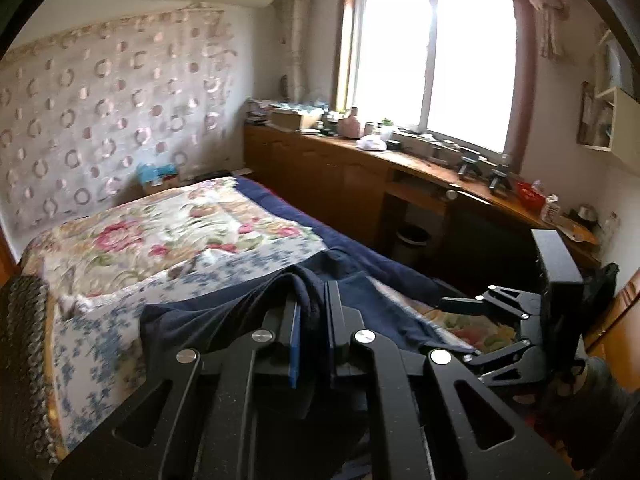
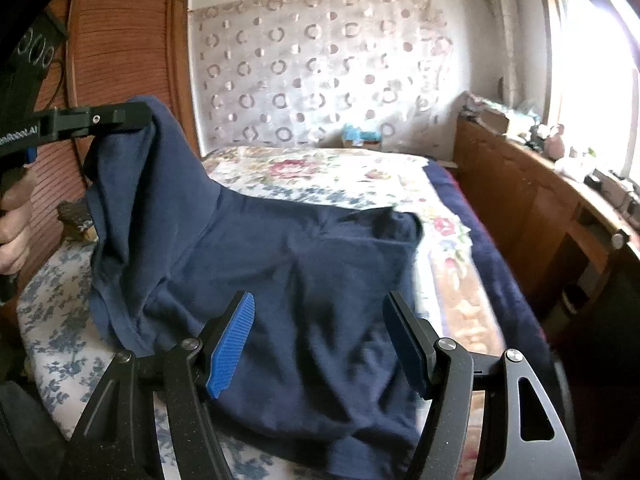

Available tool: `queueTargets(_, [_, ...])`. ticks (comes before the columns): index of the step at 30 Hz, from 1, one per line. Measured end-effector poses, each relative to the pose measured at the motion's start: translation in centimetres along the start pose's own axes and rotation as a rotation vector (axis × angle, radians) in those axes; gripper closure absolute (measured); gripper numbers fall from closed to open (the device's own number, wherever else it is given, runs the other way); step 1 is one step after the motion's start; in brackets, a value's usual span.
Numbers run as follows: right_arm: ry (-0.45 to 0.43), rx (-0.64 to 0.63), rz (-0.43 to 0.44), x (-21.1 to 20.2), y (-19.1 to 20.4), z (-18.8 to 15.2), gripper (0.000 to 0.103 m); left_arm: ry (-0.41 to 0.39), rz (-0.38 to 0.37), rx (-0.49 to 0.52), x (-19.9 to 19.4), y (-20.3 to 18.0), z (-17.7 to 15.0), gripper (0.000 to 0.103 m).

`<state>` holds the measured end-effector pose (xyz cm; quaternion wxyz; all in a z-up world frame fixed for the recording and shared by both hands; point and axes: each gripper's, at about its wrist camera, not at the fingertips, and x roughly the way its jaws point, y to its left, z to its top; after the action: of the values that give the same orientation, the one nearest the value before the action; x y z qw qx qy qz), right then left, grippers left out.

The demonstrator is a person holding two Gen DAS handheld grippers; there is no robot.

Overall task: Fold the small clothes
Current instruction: 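Lift the gripped edge with the left tool and fold it over the shirt, then open the left tool to release the folded edge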

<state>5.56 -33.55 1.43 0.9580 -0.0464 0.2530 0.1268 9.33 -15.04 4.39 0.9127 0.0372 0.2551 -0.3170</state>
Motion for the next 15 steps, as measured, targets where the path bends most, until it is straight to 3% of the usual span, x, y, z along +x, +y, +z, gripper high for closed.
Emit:
queueTargets(3, [-0.019, 0.019, -0.031, -0.9, -0.2, -0.3, 0.034, 0.009, -0.020, 0.022, 0.7, -1.6, 0.4, 0.092])
queueTargets(7, [-0.012, 0.044, -0.041, -1.0, 0.4, -1.0, 0.034, 0.079, -0.062, 0.006, 2.8, -2.3, -0.3, 0.092])
queueTargets(10, [0.001, 0.049, -0.039, -0.6, 0.9, -1.2, 0.034, 0.104, -0.094, -0.004, 3.5, -2.2, -1.1, 0.079])
queueTargets(12, [0.005, 0.048, -0.037, -0.2, 1.5, -1.1, 0.034, 0.094, -0.096, -0.019, 3.3, -1.8, -1.5, 0.060])
queueTargets(15, [0.008, 0.045, -0.028, 0.3, 2.0, -0.8, 0.034, 0.091, -0.097, -0.015, 2.6, -1.5, -2.1, 0.055])
